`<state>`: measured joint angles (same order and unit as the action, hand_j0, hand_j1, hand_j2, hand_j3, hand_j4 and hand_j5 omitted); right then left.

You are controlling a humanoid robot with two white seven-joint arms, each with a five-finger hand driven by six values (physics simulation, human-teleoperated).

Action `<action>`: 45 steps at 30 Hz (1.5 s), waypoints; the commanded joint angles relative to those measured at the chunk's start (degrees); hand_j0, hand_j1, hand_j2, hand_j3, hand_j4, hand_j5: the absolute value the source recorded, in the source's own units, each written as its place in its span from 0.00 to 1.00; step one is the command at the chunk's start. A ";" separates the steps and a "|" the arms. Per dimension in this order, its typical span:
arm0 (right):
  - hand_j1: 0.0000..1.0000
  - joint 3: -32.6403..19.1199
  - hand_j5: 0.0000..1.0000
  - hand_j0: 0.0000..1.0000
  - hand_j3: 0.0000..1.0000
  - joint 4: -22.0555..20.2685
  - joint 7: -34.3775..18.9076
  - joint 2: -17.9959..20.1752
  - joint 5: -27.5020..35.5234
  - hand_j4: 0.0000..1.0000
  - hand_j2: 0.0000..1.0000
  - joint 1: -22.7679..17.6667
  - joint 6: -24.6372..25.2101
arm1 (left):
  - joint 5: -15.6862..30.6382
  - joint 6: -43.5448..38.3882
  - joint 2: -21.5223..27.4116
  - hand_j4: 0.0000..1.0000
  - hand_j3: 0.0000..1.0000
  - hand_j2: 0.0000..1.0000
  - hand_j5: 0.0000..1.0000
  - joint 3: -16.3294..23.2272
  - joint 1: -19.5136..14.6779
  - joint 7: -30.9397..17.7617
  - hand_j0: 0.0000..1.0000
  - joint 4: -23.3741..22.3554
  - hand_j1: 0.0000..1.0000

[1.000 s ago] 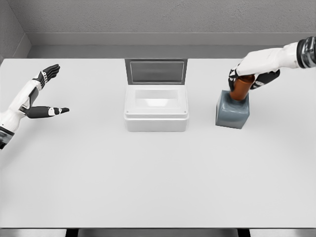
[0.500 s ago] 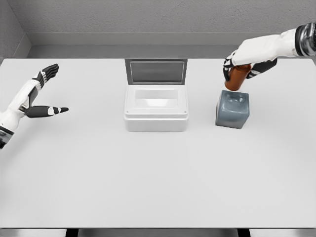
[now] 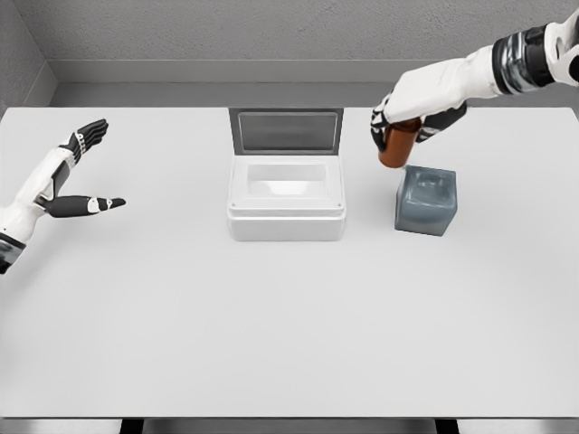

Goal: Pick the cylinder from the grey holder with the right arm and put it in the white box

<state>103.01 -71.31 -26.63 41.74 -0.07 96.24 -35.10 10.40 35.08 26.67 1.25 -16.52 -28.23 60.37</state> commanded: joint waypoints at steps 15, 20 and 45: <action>0.48 0.08 0.48 0.48 0.48 0.20 -1.93 -7.46 -0.63 0.48 0.48 0.35 0.10 | 0.23 -0.08 0.23 1.00 1.00 1.00 1.00 -2.48 0.88 0.01 1.00 0.01 1.00; 0.47 0.00 0.47 0.47 0.47 0.11 -1.93 -8.34 -1.33 0.47 0.47 0.88 0.10 | 0.23 -0.08 0.31 1.00 1.00 1.00 1.00 -2.48 0.88 -0.08 1.00 -0.08 1.00; 0.46 0.79 0.46 0.46 0.46 0.47 -3.95 -14.41 -3.36 0.46 0.46 2.11 0.10 | 0.32 -0.08 -0.57 1.00 1.00 1.00 1.00 -2.04 0.44 -0.08 1.00 1.41 1.00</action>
<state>103.85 -70.87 -30.23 27.61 -3.25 98.35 -35.09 10.27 35.08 26.03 -0.76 -16.08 -28.30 61.64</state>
